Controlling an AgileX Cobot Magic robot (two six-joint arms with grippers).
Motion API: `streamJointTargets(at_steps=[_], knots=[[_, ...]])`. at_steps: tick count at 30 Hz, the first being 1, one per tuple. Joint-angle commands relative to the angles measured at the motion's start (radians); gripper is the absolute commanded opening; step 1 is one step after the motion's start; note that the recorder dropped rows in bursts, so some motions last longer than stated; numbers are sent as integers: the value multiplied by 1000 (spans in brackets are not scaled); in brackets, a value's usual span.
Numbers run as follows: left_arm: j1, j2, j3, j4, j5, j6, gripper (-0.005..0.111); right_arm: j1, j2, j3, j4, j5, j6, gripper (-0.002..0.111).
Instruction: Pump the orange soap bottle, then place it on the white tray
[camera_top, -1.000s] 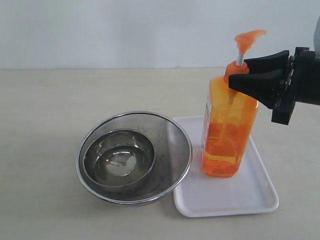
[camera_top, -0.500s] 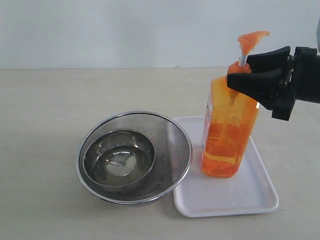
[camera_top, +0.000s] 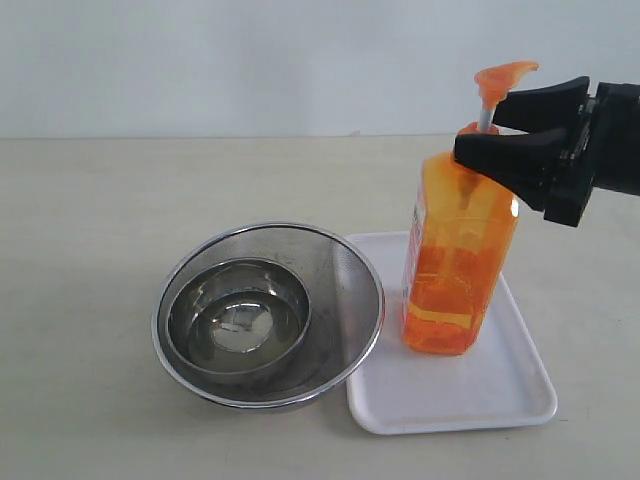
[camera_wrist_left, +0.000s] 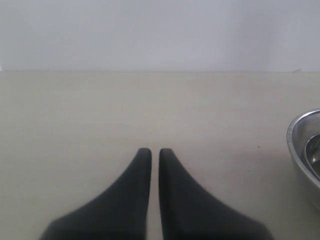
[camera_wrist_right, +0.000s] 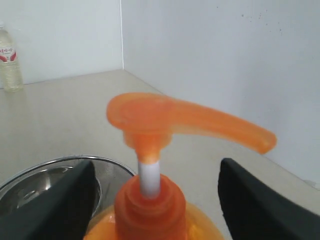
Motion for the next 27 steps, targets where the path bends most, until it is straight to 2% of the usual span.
streamJointTargets(at_steps=[1,11,15,20,24,27], knots=[[3,-3,3,-5,-5,-9,5,-3,-75,-1,-41,-11,51,63],[3,-3,3,-5,-5,-9,5,-5,-232,-1,-143,-11,259,63],[3,-3,3,-5,-5,-9,5,-5,-253,-1,-134,228,359,63],[3,-3,3,-5,-5,-9,5,-5,-287,-1,-167,199,513,63],[3,-3,3,-5,-5,-9,5,-5,-409,-1,-288,194,688,63],[3,-3,3,-5,-5,-9,5,-5,-441,32,-275,213,712,63]])
